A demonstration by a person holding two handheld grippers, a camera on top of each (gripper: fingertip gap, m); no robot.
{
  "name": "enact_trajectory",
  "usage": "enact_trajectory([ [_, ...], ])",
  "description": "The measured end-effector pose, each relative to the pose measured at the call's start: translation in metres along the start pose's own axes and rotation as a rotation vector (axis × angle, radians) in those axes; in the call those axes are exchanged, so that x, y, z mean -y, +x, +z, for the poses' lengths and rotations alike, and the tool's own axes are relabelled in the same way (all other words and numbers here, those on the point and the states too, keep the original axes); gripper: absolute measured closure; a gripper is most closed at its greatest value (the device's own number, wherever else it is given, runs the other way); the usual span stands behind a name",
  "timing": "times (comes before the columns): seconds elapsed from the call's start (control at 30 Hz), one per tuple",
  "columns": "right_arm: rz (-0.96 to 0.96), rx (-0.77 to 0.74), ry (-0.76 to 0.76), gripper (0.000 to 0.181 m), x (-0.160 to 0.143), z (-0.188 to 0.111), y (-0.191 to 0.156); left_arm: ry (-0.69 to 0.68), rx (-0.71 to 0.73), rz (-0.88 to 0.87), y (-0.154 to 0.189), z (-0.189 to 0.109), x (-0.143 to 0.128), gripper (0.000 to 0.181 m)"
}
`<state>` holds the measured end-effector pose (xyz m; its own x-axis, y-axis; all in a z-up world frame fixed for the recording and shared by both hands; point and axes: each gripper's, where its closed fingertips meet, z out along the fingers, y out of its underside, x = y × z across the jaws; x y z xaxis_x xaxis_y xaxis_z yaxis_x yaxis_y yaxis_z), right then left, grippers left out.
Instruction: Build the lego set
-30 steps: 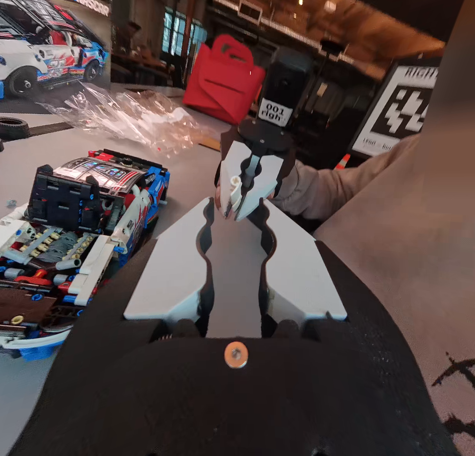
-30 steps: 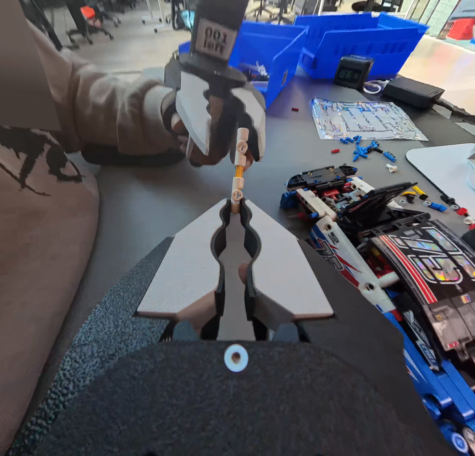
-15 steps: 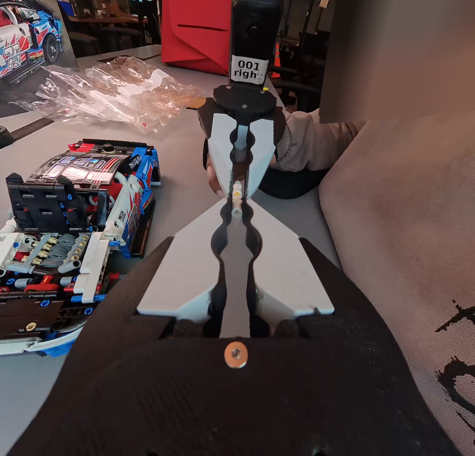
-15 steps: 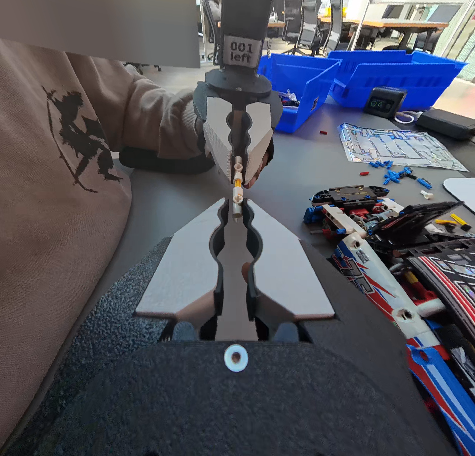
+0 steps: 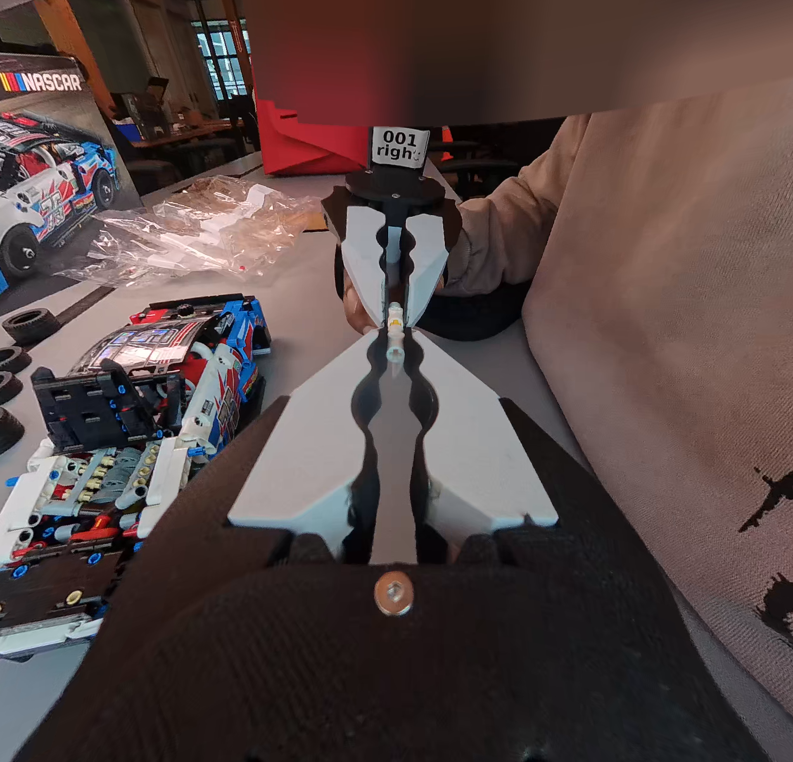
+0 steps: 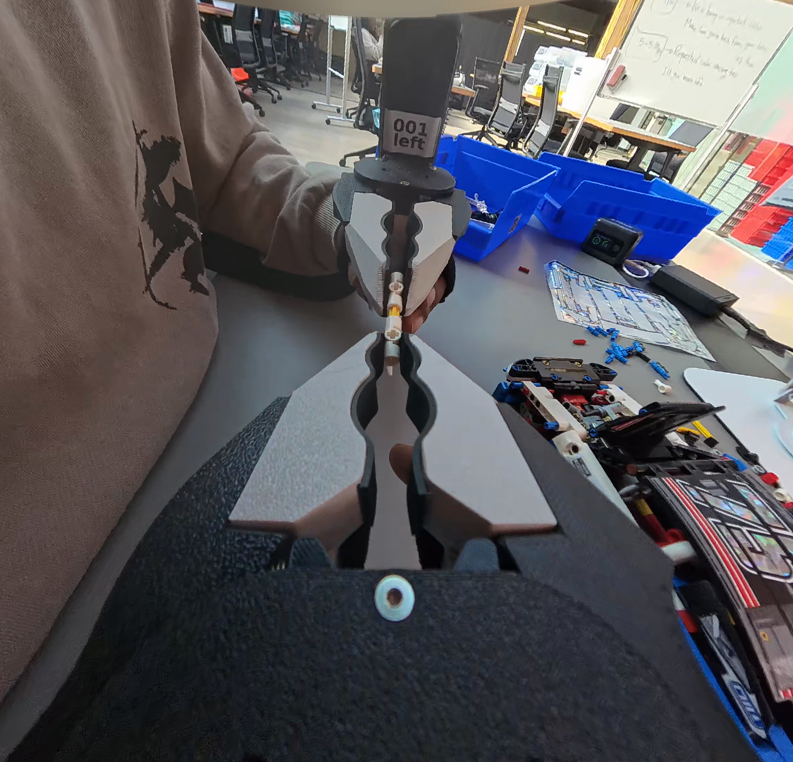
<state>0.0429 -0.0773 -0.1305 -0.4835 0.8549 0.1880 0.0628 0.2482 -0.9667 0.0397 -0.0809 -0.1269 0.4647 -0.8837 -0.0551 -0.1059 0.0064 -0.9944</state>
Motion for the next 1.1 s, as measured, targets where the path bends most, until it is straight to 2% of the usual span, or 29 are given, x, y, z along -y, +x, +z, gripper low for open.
enact_trajectory([
  [0.37,-0.099,-0.024,-0.028,0.177,-0.006,0.002,-0.005,-0.054,0.018,0.134,0.005,0.0,-0.008,0.175],
  [0.6,-0.251,-0.06,-0.026,0.175,-0.005,0.003,-0.006,-0.081,0.029,0.249,0.006,-0.001,-0.007,0.175],
  [0.8,-0.303,-0.077,-0.02,0.176,-0.007,0.006,-0.006,-0.101,0.039,0.287,0.006,-0.003,-0.011,0.175],
  [0.97,-0.262,-0.079,-0.034,0.175,-0.014,0.007,-0.002,-0.108,0.042,0.218,0.001,-0.003,-0.018,0.175],
  [1.1,-0.129,-0.076,-0.026,0.175,-0.017,0.006,0.006,-0.068,0.02,-0.046,-0.008,-0.002,-0.019,0.175],
])
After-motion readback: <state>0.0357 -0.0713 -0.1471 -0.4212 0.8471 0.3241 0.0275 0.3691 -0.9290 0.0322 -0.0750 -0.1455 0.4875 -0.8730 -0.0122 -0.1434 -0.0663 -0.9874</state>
